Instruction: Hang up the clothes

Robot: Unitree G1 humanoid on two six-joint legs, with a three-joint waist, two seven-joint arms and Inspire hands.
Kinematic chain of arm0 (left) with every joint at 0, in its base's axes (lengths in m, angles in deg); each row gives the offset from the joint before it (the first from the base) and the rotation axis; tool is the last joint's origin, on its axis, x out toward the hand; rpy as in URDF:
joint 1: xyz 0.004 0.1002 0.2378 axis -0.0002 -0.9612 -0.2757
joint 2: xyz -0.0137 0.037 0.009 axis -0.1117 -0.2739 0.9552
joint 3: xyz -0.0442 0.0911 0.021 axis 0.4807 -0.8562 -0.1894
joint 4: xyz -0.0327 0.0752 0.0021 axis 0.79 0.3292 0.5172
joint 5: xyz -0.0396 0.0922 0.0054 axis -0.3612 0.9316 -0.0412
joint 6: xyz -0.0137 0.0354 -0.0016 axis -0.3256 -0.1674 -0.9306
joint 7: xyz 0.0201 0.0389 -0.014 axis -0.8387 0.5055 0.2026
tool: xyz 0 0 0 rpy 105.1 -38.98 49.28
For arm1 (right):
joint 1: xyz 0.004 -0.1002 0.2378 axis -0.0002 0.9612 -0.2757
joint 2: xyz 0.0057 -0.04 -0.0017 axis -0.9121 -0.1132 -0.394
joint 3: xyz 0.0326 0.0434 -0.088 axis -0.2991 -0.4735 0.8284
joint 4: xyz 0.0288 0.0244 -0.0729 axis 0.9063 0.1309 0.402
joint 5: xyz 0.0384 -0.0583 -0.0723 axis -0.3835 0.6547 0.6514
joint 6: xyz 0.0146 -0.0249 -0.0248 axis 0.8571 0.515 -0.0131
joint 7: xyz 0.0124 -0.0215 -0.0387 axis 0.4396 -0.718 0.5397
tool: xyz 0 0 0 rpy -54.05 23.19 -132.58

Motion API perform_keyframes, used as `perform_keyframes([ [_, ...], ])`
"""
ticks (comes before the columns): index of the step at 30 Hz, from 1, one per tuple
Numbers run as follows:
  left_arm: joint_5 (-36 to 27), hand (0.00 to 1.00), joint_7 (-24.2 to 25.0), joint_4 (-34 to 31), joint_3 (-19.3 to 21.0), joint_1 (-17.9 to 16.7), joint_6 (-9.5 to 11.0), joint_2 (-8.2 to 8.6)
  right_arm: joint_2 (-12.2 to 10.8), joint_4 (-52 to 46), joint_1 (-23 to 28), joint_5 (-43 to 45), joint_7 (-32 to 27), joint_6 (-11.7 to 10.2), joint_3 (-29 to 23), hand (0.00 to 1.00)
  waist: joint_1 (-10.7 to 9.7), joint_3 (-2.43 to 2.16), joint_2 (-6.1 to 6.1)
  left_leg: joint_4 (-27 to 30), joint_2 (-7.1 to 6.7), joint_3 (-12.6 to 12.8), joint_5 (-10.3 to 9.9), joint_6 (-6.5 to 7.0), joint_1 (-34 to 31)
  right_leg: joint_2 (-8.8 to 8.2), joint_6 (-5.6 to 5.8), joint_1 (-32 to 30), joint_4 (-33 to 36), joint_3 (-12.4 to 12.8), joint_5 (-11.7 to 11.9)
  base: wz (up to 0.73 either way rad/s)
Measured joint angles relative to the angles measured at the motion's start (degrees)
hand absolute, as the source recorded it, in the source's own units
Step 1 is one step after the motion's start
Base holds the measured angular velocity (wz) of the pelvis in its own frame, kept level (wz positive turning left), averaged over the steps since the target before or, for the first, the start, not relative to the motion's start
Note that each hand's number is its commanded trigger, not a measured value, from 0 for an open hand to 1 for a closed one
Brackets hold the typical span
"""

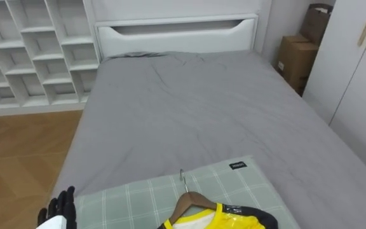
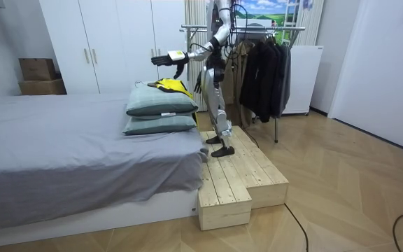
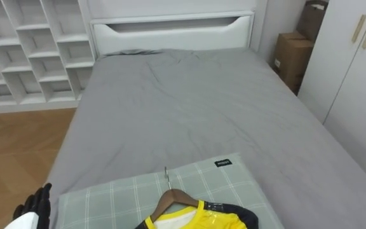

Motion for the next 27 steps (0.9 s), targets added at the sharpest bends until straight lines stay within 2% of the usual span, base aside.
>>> perform_keyframes([
  [1,-0.1,0.0,0.7,0.0,0.0,0.0,0.0,0.01,0.2,0.1,0.1,0.0,0.0,0.0,0.0,0.0,0.0,0.18,-0.27,0.0,0.03,0.2,0.0,0.0,0.0,0.0,0.0,-0.1,0.0,0.1,0.0,-0.06],
  [6,-1.0,0.0,1.5,0.3,0.0,0.9,-1.1,0.37,0.3,0.3,0.0,-1.5,0.2,0.4,0.0,0.0,-0.9,0.35,-0.16,-0.2,0.17,1.0,0.0,-0.01,-1.8,0.21,0.01,-2.0,0.2,1.2,0.0,-0.1],
  [7,-1.0,0.0,1.5,1.2,-0.1,1.8,-1.3,0.39,0.3,0.4,0.0,-2.6,0.1,0.6,0.0,0.0,-1.2,0.19,0.28,-0.2,0.22,1.3,0.0,-0.02,-2.3,0.25,0.0,-2.4,0.2,1.3,0.0,-0.11],
  [12,-1.0,0.0,1.5,3.4,-2.0,5.1,-1.8,0.43,0.3,1.4,-0.1,-5.2,-0.7,0.7,0.6,0.0,-1.8,-0.08,0.85,0.5,0.52,2.2,0.2,-0.21,-4.4,0.42,-0.2,-5.2,1.1,1.6,0.2,-0.09],
  [18,-1.0,0.0,1.5,4.2,-3.0,10.7,-2.5,0.33,0.9,1.7,-1.2,-5.3,-1.5,1.2,2.2,0.0,-2.6,0.13,1.33,1.4,0.87,2.9,0.3,-0.15,-7.0,0.53,-0.32,-8.2,2.1,2.6,0.4,-0.08],
  [22,-1.7,0.0,1.5,5.8,-3.5,15.9,-2.7,0.24,0.9,2.2,-3.3,-5.3,-2.8,1.9,2.9,0.0,-3.0,0.25,1.27,3.2,0.98,2.8,0.3,-0.14,-10.7,0.59,-0.42,-10.9,2.2,2.5,0.8,0.0],
  [23,-1.8,0.0,1.5,7.3,-4.0,17.8,-2.8,0.23,1.1,2.3,-3.8,-5.5,-3.1,2.0,4.0,0.0,-3.1,0.48,1.14,3.6,1.07,2.6,0.3,-0.14,-11.6,0.64,-0.48,-11.5,2.2,2.4,1.0,0.05],
  [27,-2.2,0.0,1.8,12.6,-4.7,22.0,-2.7,0.29,1.1,2.3,-5.3,-6.2,-3.1,1.8,5.8,0.0,-3.4,0.86,0.77,4.2,1.19,2.3,0.3,-0.15,-13.0,0.63,-0.55,-12.5,2.2,1.9,1.0,0.06],
])
